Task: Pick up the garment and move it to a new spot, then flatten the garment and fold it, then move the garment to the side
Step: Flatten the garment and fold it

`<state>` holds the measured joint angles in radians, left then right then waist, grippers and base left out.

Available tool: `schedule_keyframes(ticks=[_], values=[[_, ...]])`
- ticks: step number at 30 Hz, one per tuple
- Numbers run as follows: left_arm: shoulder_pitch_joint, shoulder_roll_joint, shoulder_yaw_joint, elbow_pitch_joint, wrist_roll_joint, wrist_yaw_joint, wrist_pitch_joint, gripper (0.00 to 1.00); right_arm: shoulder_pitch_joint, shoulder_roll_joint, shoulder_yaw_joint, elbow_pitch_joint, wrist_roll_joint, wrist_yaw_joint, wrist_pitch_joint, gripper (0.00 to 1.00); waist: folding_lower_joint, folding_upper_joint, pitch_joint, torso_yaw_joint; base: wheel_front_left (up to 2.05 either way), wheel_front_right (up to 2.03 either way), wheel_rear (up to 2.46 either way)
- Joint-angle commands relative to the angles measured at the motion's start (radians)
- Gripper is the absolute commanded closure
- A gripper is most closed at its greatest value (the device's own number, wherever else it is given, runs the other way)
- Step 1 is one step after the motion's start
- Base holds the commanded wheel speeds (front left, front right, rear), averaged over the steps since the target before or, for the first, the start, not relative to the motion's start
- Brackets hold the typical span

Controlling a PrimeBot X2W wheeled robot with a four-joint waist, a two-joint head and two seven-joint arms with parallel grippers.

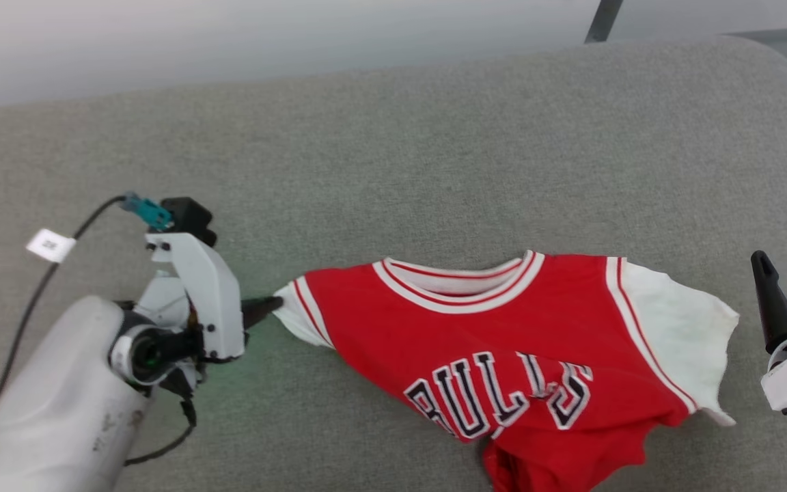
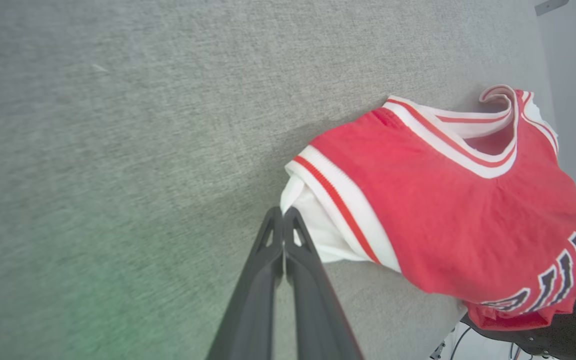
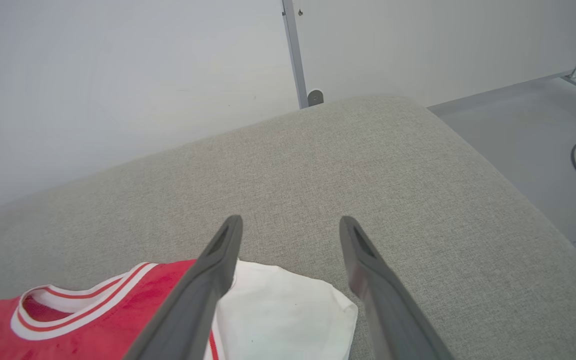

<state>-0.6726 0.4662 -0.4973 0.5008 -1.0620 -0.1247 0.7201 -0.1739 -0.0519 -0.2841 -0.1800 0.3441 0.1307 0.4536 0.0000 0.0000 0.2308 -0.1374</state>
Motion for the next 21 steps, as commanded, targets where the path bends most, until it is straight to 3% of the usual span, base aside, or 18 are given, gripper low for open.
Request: schedule_keyframes(ticks=[1, 21], values=[[-0.007, 0.009, 0.004, 0.001, 0.005, -0.006, -0.005, 1.00, 0.010, 0.003, 0.000, 0.001, -0.004, 0.000, 0.000, 0.00, 0.0000, 0.0000, -0.011, 0.010, 0.00, 0.00, 0.00], [0.030, 0.192, 0.065, -0.064, 0.032, 0.050, -0.015, 1.00, 0.068, -0.009, 0.022, -0.010, -0.018, 0.000, 0.019, 0.00, 0.0000, 0.0000, -0.096, 0.068, 0.00, 0.00, 0.00]])
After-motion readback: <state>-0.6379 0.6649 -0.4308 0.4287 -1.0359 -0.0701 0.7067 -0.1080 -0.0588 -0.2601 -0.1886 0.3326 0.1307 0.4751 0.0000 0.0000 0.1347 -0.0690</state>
